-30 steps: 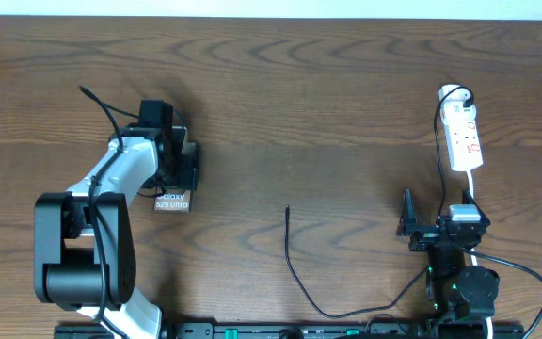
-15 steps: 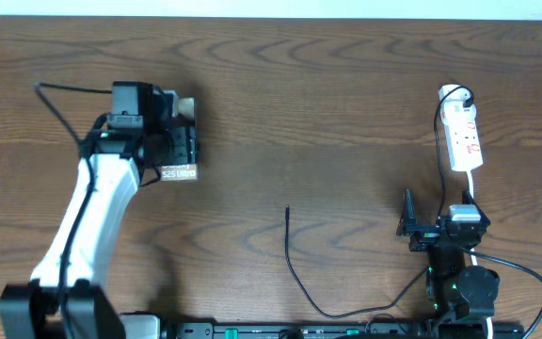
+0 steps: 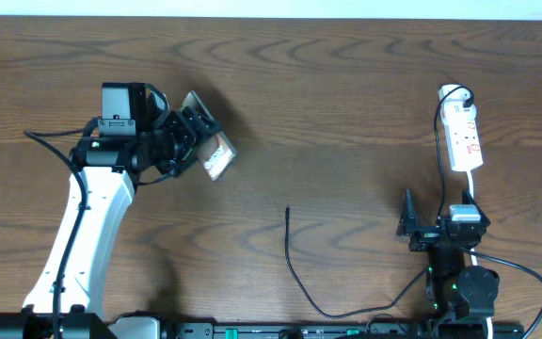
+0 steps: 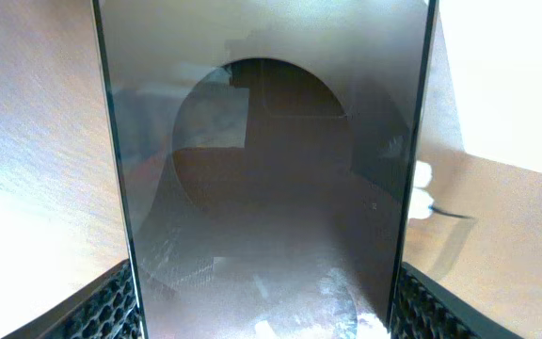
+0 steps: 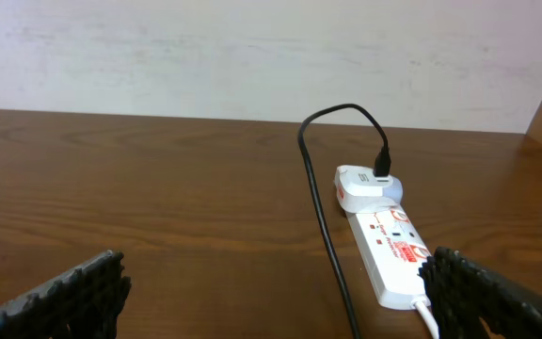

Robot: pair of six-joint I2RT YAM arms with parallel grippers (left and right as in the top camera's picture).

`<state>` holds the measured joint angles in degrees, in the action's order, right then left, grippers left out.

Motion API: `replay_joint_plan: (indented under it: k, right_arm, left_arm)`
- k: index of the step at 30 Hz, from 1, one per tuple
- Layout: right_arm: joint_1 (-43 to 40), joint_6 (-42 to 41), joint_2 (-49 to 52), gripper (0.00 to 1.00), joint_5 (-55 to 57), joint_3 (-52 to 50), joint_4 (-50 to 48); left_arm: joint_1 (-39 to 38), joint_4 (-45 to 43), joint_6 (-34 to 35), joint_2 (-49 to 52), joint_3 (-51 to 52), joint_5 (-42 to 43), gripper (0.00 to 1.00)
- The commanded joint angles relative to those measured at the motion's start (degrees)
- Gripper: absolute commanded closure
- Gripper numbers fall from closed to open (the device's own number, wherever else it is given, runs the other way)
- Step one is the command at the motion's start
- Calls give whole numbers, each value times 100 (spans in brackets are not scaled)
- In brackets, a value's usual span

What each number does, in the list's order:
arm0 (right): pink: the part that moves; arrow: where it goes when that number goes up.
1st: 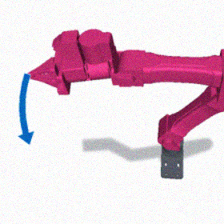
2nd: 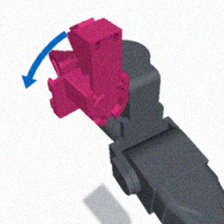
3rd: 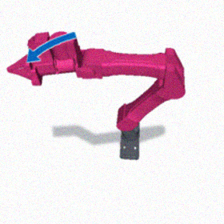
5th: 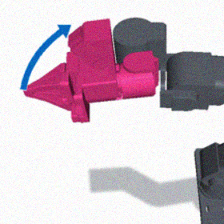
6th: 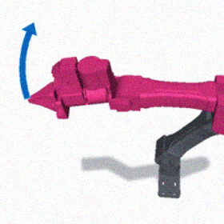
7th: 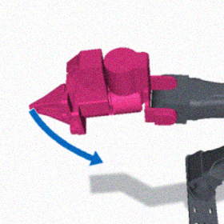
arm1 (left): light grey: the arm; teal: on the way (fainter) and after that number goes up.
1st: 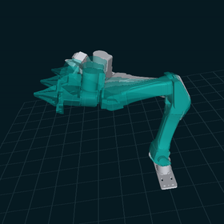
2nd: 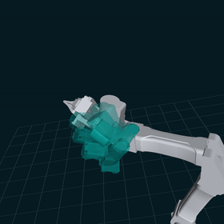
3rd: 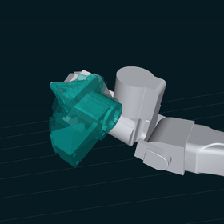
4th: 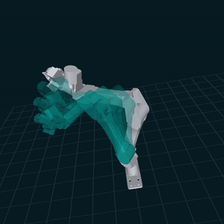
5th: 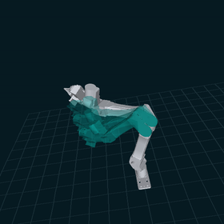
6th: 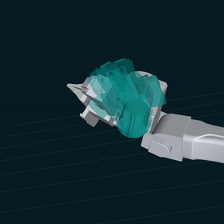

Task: Plug charger to phone and switch on socket
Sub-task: 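Lift the phone with the left gripper and tilt it upright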

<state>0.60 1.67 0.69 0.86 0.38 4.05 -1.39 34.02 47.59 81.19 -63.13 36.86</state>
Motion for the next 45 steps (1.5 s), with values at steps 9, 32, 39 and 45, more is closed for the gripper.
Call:
replay_joint_plan:
  k: [9, 32, 39, 45]
  right_arm:
    - [-28, -76, -31, 1, 7, -2, 26]
    - [-28, -76, -31, 1, 7, -2, 24]
    - [-28, -79, -31, 1, 7, -2, 24]
    - [-28, -76, -31, 1, 7, -2, 26]
  left_arm:
    - [166, -48, 3475, -153, -210, 1818, 92]
    - [535, -46, 3956, -153, -210, 2251, 93]
    - [535, -48, 3956, -151, -210, 2251, 92]
    - [535, -48, 3956, -151, -210, 2249, 92]
